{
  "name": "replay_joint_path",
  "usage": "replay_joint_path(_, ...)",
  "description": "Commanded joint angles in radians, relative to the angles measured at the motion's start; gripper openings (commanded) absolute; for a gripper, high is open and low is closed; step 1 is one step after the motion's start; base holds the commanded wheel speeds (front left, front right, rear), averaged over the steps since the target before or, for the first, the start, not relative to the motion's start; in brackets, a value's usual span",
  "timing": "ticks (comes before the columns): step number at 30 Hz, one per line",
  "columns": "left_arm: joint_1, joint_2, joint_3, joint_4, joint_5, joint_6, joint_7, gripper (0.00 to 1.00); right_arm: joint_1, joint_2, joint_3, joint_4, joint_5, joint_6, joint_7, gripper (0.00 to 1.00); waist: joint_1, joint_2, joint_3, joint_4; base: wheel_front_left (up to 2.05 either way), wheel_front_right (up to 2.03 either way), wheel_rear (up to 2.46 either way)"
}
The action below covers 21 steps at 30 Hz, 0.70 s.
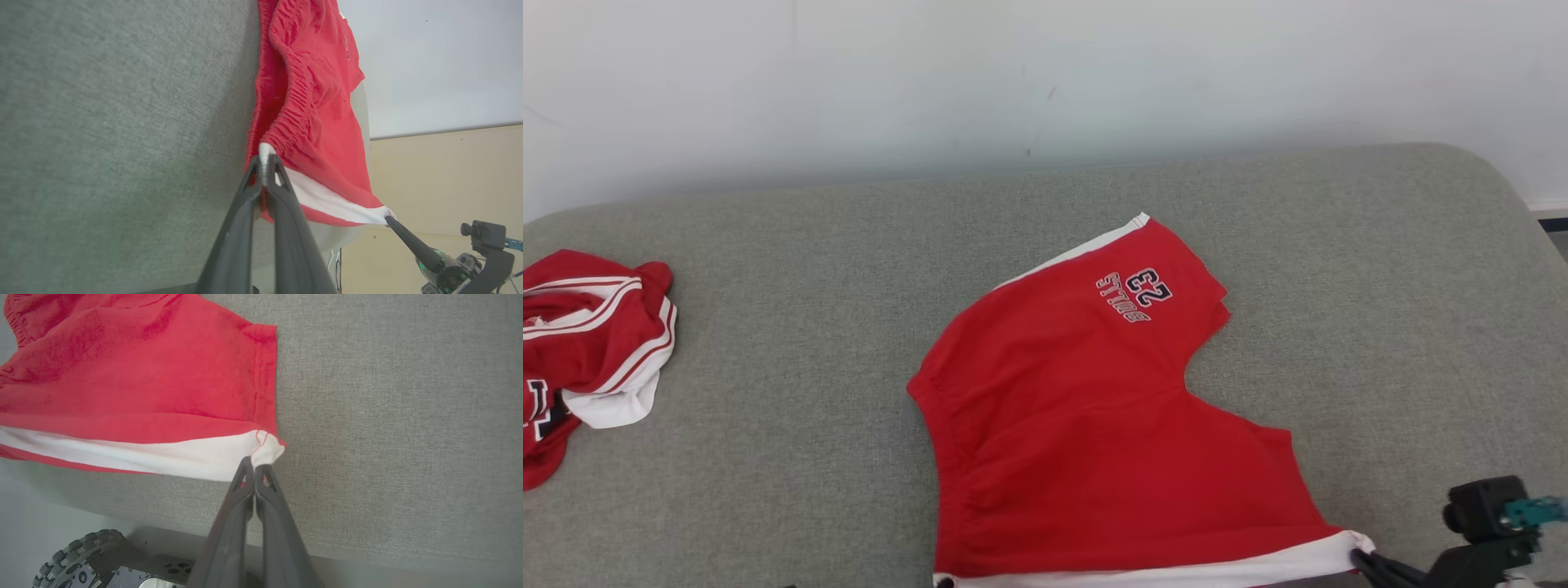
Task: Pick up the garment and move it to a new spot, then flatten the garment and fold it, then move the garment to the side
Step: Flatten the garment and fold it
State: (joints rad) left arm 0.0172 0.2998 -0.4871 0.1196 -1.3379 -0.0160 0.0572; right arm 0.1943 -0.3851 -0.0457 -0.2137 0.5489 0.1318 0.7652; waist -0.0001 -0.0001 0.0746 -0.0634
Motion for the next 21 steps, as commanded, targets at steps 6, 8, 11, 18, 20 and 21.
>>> replay_joint_path(6,0.027,-0.001,0.008,-0.079,-0.034,-0.023,0.010,0.00,-0.023,-0.019,-0.028,-0.113,0.014,-0.002,-0.001,0.00,0.0001,0.0001,0.021,0.010,0.00,0.00,0.00)
replay_joint_path(8,0.006,-0.011,0.015,-0.100,-0.040,-0.041,0.001,0.00,-0.075,-0.034,-0.011,-0.108,0.003,-0.002,-0.023,0.00,0.0001,0.0001,0.032,0.012,0.00,0.00,0.00)
replay_joint_path(11,-0.042,-0.032,0.027,-0.115,-0.036,-0.058,-0.014,0.00,-0.193,-0.061,0.023,-0.063,-0.018,-0.002,-0.069,0.00,0.0001,0.0001,0.051,0.023,0.00,0.00,0.00)
replay_joint_path(18,-0.197,-0.101,0.041,-0.042,-0.018,-0.076,-0.047,0.00,-0.474,-0.105,0.142,0.103,-0.040,-0.002,-0.197,0.00,0.0001,0.0001,0.107,0.064,0.00,0.00,0.00)
replay_joint_path(20,-0.252,-0.132,0.050,0.006,-0.013,-0.073,-0.066,0.00,-0.565,-0.113,0.187,0.178,-0.051,-0.002,-0.244,0.00,0.0001,0.0001,0.126,0.079,0.00,0.00,0.00)
replay_joint_path(21,-0.279,-0.143,0.052,0.028,-0.001,-0.075,-0.077,0.00,-0.606,-0.112,0.206,0.215,-0.054,-0.002,-0.268,0.00,0.0001,0.0001,0.135,0.086,0.00,0.00,0.00)
